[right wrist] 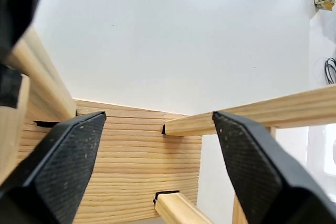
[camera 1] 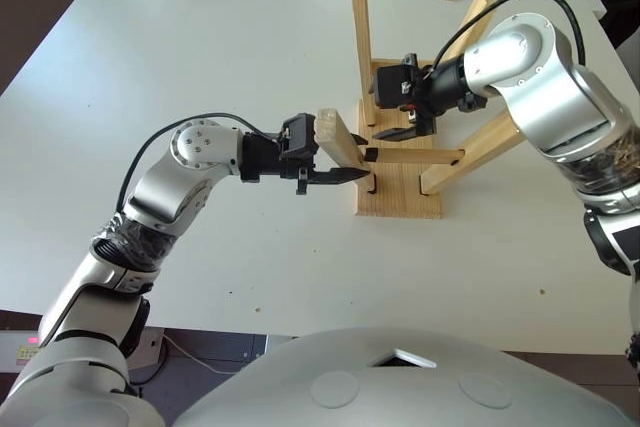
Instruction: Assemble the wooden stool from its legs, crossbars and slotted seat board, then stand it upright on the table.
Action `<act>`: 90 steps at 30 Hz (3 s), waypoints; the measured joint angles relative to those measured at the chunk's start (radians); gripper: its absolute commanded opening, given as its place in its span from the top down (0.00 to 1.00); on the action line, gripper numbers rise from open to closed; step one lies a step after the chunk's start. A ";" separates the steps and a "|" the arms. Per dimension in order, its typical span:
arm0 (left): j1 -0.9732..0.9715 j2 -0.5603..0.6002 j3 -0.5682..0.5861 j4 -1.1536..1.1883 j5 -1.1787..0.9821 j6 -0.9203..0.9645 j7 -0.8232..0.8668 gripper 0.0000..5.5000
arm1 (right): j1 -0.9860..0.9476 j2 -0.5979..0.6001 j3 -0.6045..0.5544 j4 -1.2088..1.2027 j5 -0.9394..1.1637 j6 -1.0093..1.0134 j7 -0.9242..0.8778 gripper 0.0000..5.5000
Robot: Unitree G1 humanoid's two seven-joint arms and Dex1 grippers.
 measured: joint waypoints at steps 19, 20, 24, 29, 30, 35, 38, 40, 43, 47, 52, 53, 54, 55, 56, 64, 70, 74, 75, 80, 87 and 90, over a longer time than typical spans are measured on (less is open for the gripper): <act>-0.068 -0.008 -0.014 0.066 -0.016 0.027 -0.060 0.63 | 0.090 -0.091 -0.048 -0.129 -0.038 -0.116 0.109 0.32; -0.074 -0.011 -0.015 0.076 -0.018 0.027 -0.066 0.63 | 0.093 -0.093 -0.049 -0.135 -0.038 -0.113 0.109 0.32; -0.097 -0.020 -0.017 0.104 -0.022 0.026 -0.088 0.63 | 0.096 -0.098 -0.053 -0.143 -0.038 -0.112 0.109 0.32; -0.120 -0.035 -0.022 0.137 -0.022 0.024 -0.110 0.63 | 0.097 -0.102 -0.056 -0.144 -0.038 -0.109 0.109 0.32; -0.124 -0.038 -0.023 0.142 -0.022 0.023 -0.113 0.63 | 0.097 -0.103 -0.056 -0.144 -0.038 -0.107 0.109 0.32; -0.146 -0.046 -0.034 0.169 -0.022 0.014 -0.130 0.63 | 0.104 -0.105 -0.065 -0.147 -0.038 -0.096 0.109 0.32; -0.151 -0.047 -0.039 0.175 -0.022 0.008 -0.132 0.63 | 0.113 -0.105 -0.076 -0.149 -0.038 -0.096 0.109 0.32; -0.152 -0.047 -0.040 0.175 -0.022 0.008 -0.132 0.63 | 0.116 -0.105 -0.079 -0.150 -0.037 -0.096 0.109 0.32; -0.141 -0.041 -0.040 0.157 -0.022 0.012 -0.123 0.63 | 0.122 -0.103 -0.087 -0.154 -0.032 -0.096 0.110 0.32; -0.107 -0.022 -0.039 0.107 -0.022 0.013 -0.096 0.63 | 0.132 -0.102 -0.101 -0.164 -0.023 -0.099 0.125 0.32; -0.097 -0.016 -0.039 0.087 -0.022 0.017 -0.079 0.63 | 0.151 -0.101 -0.121 -0.172 -0.012 -0.101 0.126 0.32; -0.095 -0.015 -0.039 0.083 -0.022 0.019 -0.076 0.63 | 0.155 -0.101 -0.123 -0.176 -0.009 -0.101 0.126 0.32; -0.092 -0.012 -0.038 0.067 -0.023 0.028 -0.071 0.63 | 0.161 -0.102 -0.126 -0.184 -0.004 -0.101 0.126 0.32; -0.083 -0.009 -0.037 0.045 -0.024 0.042 -0.061 0.63 | 0.167 -0.106 -0.130 -0.193 0.005 -0.101 0.128 0.32; -0.072 -0.005 -0.034 0.023 -0.026 0.055 -0.052 0.63 | 0.173 -0.111 -0.136 -0.205 0.008 -0.101 0.133 0.32; -0.019 0.024 0.003 -0.095 -0.081 0.188 -0.011 0.63 | 0.206 -0.129 -0.173 -0.246 0.074 -0.137 0.182 0.32; 0.028 0.056 0.035 -0.157 -0.123 0.264 0.012 0.63 | 0.226 -0.097 -0.199 -0.226 0.132 -0.225 0.207 0.32; 0.053 0.068 0.038 -0.188 -0.123 0.263 0.034 0.63 | 0.231 -0.087 -0.200 -0.221 0.152 -0.240 0.209 0.32; 0.055 0.069 0.038 -0.192 -0.123 0.263 0.036 0.63 | 0.231 -0.087 -0.200 -0.221 0.153 -0.246 0.209 0.32; 0.060 0.070 0.037 -0.198 -0.120 0.263 0.042 0.63 | 0.231 -0.087 -0.199 -0.215 0.156 -0.255 0.209 0.32; 0.074 0.070 0.037 -0.206 -0.105 0.235 0.043 0.63 | 0.232 -0.091 -0.199 -0.214 0.156 -0.268 0.208 0.32; 0.077 0.070 0.037 -0.209 -0.100 0.231 0.043 0.63 | 0.232 -0.092 -0.204 -0.211 0.158 -0.272 0.208 0.32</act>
